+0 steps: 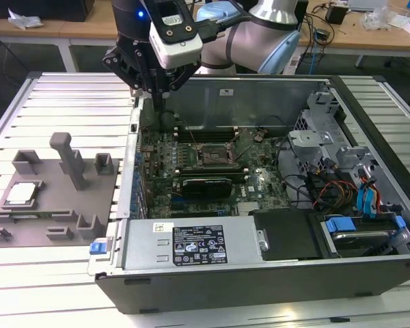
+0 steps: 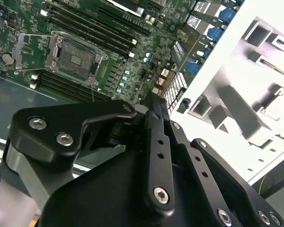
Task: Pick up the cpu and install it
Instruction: 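Reach for the cpu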
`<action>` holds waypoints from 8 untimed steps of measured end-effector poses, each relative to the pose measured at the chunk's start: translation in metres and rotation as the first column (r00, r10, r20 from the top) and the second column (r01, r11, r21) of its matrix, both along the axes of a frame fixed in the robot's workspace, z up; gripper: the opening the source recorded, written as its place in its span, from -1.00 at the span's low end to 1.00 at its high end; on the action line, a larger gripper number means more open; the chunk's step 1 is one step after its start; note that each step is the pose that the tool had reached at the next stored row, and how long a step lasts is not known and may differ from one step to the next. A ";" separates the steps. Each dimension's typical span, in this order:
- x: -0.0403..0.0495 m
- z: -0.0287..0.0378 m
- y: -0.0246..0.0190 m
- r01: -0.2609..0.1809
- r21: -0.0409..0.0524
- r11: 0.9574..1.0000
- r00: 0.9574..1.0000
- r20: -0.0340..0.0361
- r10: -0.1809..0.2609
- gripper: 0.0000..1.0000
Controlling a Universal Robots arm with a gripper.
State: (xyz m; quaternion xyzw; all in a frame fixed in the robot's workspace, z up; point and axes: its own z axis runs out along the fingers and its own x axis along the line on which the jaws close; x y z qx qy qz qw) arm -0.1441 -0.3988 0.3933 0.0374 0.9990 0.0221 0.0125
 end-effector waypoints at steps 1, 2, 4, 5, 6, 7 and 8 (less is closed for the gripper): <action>-0.0008 0.0000 0.0000 0.000 0.000 1.000 1.000 0.000 0.000 -0.79; -0.0017 0.0000 0.0000 0.000 0.000 1.000 1.000 0.000 0.000 -0.79; -0.0035 0.0000 0.0000 0.000 0.000 1.000 1.000 0.000 0.000 -0.79; -0.0042 0.0000 0.0000 0.000 0.000 1.000 1.000 0.000 0.000 -0.79; -0.0056 0.0000 0.0000 0.000 0.000 1.000 1.000 0.000 0.000 -0.79; -0.0063 0.0000 0.0000 0.000 0.000 1.000 1.000 0.000 0.000 -0.79; -0.0078 0.0000 0.0000 0.000 0.000 1.000 1.000 0.000 0.000 -0.79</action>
